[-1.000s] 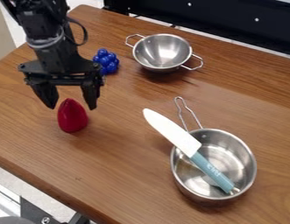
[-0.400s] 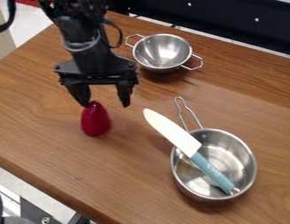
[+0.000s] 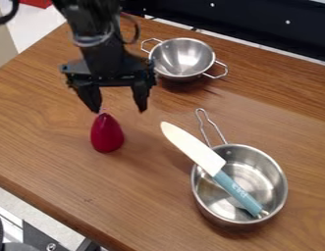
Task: Move the red object to the middle of the table
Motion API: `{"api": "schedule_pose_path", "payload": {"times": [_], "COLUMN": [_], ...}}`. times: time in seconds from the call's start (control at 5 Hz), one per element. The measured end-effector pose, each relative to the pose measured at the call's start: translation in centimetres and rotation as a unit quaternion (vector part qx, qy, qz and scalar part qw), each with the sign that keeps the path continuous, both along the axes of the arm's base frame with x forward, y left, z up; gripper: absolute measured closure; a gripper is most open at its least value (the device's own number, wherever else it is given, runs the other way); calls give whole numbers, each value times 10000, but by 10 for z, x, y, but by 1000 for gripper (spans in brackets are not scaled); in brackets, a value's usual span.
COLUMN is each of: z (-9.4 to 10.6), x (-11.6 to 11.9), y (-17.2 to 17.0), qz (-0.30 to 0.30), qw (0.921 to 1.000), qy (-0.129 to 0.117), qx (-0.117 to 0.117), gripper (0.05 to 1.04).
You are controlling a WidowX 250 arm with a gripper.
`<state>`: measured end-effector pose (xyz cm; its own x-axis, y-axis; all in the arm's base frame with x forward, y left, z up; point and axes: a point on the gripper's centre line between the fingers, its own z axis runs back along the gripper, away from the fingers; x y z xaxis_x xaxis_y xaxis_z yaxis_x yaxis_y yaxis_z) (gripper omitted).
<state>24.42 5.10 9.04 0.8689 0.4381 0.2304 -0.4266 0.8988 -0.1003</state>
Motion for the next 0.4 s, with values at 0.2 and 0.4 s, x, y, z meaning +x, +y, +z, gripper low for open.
{"api": "schedule_pose_path", "payload": {"times": [0.2, 0.4], "z": [12, 10], "x": [14, 35], "y": [5, 0], "qz": [134, 485], "qw": [9996, 9985], "qy": [-202, -212], "qx": [139, 129], "gripper": [89, 89]}}
